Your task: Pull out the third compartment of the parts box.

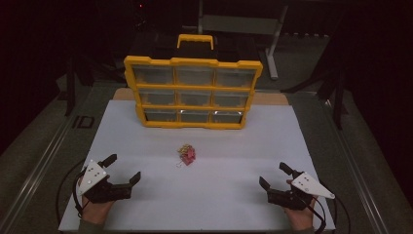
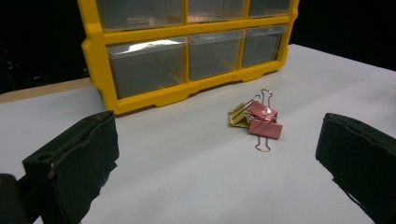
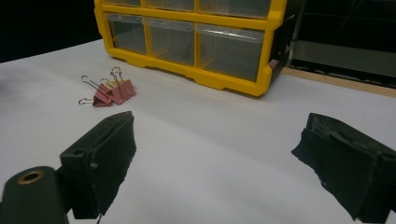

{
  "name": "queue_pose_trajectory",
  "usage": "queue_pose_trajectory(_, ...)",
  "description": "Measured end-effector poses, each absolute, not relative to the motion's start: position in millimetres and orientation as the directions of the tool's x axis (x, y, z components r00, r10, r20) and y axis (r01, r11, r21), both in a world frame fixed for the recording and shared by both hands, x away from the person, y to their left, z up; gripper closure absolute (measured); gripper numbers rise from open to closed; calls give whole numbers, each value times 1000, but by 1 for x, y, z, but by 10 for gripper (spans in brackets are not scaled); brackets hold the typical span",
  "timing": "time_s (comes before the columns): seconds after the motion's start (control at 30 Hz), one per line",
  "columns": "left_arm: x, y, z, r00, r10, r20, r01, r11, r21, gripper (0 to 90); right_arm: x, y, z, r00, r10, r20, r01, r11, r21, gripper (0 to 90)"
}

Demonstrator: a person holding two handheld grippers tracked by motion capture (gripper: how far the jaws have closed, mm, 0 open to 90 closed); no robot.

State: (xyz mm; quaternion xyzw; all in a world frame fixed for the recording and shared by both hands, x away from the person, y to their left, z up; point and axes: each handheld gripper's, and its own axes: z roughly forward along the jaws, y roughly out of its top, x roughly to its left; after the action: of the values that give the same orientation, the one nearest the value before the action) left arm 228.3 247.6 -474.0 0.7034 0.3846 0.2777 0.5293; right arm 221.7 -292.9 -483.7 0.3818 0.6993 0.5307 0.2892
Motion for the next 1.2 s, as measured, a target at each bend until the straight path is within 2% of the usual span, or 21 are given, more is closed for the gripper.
queue_pose_trajectory(0.57, 229, 241, -478, 568, 823, -3, 263, -179, 948, 0, 223, -288, -477, -537, 843, 34, 250, 121, 961, 92)
queue_pose_trajectory(1.2, 228, 239, -480, 562, 827, -4, 271, -179, 946, 0, 244, -252, -438, -538, 840, -71, 215, 219, 952, 93)
